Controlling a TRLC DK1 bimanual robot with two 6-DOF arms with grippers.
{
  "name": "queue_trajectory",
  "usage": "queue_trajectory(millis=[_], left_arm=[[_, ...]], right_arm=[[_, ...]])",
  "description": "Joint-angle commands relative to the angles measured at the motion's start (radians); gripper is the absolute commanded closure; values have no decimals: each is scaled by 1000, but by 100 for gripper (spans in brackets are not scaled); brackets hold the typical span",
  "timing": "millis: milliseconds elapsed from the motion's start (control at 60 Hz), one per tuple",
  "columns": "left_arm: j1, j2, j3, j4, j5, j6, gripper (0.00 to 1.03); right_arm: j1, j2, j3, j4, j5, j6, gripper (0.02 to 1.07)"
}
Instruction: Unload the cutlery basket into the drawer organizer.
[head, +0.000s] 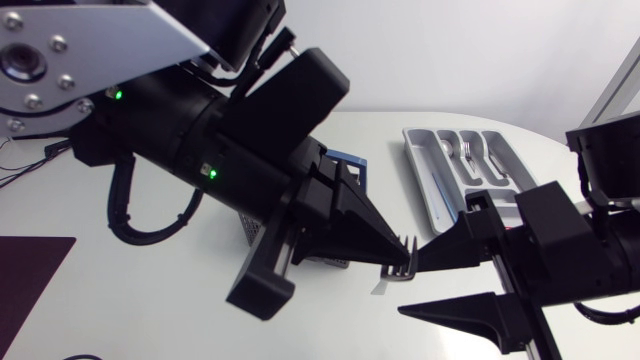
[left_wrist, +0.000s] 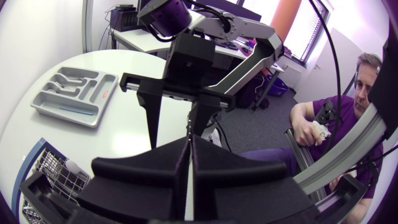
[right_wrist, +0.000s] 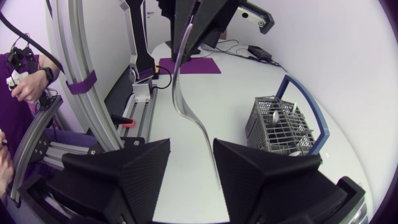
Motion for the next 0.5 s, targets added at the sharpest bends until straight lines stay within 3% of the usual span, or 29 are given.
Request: queue_trajectory(millis=[0,67,217,383,483], left_arm=[[-7,12,40,-7,23,16,100],[-7,12,38,-7,23,16,100],[-7,11,37,-7,32,13,100],[-2,9,38,-7,32,11,100],[1,11,37,-7,32,8,100]], right_arm=[[26,-6,-25,13,14,44,75],[39,-6,-34,43,30,66,80],[48,2,-52,85,49,84,80],[55,5,-51,91,63,87,97],[62,5,-51,89,66,90,99]])
